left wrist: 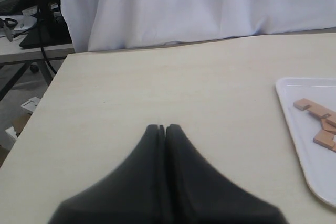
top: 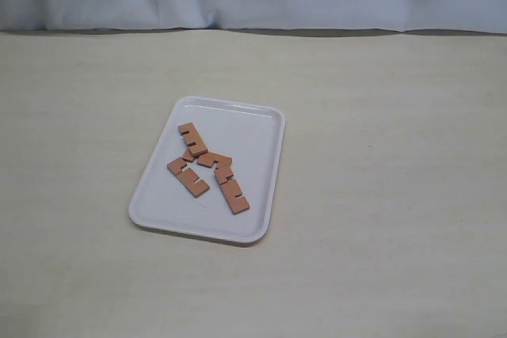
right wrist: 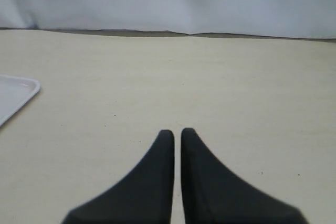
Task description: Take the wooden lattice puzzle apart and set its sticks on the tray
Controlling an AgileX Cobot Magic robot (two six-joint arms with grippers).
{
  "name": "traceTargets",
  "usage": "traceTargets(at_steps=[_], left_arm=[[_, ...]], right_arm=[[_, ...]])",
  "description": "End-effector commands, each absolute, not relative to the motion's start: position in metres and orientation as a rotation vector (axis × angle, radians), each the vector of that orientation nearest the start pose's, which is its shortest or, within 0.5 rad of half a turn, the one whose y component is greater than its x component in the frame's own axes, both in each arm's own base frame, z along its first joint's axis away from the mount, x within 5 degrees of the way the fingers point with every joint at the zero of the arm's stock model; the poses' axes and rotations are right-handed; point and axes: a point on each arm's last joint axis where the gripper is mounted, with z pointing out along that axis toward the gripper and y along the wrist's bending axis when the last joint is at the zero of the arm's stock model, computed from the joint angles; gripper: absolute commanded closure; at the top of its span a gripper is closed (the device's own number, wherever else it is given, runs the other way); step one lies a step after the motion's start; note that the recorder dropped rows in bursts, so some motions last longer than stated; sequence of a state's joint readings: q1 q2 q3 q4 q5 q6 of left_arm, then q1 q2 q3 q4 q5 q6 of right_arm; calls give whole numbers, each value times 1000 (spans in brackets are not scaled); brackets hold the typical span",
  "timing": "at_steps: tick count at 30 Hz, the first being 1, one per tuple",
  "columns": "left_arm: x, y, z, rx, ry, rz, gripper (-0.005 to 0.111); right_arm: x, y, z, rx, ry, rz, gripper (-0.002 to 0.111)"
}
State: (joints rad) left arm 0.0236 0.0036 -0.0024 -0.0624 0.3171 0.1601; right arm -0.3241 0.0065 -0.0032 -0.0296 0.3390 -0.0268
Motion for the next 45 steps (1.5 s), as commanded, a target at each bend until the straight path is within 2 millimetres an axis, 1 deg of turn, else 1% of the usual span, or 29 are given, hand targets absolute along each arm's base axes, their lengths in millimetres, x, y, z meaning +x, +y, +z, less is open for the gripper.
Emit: traceTargets(at_steps=[1,19,23,33,39,45], left_arm=[[54,0,185,83,1791,72,107],[54,0,185,83,1791,72,107],[54,0,185,83,1791,72,107],[54,0,185,83,1791,72,107],[54,0,185,83,1791,72,107],[54,0,185,83,1791,72,107]], right_arm=[[51,-18,183,209,1818,-307,104],[51,-17,182,242,1817,-272,104],[51,-16,183,175,1823,-294,104],[53,-8,184,32,1815,-184,104],[53,-11,184,81,1815,-217,104],[53,-11,183,84,1821,-214,104]])
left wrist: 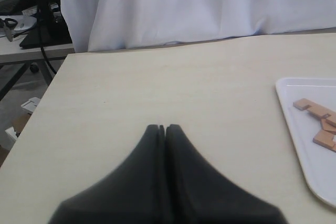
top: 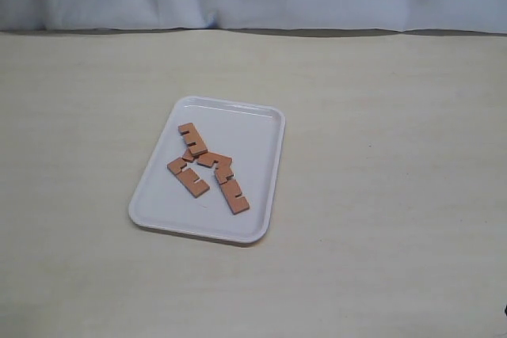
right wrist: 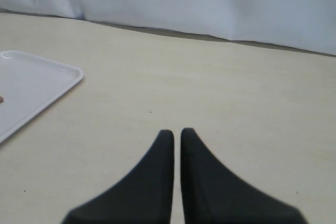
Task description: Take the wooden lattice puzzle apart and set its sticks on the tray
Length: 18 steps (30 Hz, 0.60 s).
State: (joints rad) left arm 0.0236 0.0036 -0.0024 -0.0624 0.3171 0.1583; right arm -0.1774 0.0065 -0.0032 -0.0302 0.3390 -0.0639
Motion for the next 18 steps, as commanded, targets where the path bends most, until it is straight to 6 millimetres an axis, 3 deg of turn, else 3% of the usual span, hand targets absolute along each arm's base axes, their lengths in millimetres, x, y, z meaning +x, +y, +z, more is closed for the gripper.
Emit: traceTargets(at_steps=[1,18], left_arm=[[54,0,185,83,1791,72,107],[54,0,185,83,1791,72,107]], right_arm=[[53,-11,183,89,1823,-210,104],[53,-11,183,115,1822,-187,104]])
